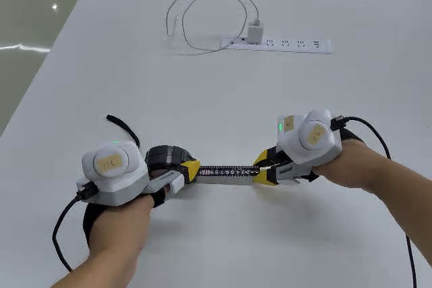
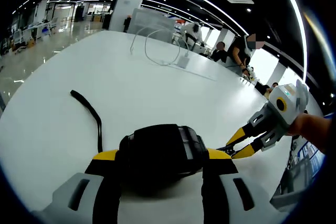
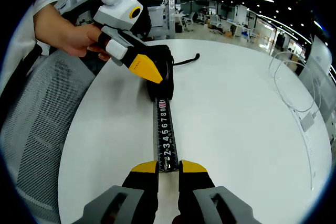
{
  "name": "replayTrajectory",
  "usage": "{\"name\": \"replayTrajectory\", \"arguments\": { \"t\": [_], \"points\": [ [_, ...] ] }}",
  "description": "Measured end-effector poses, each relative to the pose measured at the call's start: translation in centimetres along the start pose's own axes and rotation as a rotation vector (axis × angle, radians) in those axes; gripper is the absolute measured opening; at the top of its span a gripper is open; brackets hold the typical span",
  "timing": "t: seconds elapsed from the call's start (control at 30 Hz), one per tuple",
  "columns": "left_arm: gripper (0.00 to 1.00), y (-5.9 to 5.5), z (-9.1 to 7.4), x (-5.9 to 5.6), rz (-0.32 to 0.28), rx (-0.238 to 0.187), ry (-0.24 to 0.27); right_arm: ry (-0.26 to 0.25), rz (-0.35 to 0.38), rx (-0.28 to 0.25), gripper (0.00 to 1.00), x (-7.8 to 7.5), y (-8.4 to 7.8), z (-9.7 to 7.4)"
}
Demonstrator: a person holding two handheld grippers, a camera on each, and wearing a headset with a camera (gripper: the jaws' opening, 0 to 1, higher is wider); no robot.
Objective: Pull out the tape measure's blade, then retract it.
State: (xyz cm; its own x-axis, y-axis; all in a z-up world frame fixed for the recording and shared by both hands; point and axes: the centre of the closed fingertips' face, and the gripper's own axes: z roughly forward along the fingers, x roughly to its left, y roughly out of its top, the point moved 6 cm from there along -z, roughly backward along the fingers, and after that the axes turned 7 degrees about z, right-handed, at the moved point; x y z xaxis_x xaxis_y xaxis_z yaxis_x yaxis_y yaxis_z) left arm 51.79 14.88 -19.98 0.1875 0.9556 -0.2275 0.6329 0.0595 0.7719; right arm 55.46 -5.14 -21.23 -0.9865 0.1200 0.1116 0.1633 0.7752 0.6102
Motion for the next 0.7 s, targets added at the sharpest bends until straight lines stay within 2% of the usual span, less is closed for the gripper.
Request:
{"name": "replayTrajectory", "arguments": {
  "t": [0.7],
  "points": [
    [0.58, -0.1, 0.2, 0.2, -0.004, -0.002, -0.003, 0.020, -0.002, -0.024, 0.10, 0.3, 1.8, 1.7]
  ]
}}
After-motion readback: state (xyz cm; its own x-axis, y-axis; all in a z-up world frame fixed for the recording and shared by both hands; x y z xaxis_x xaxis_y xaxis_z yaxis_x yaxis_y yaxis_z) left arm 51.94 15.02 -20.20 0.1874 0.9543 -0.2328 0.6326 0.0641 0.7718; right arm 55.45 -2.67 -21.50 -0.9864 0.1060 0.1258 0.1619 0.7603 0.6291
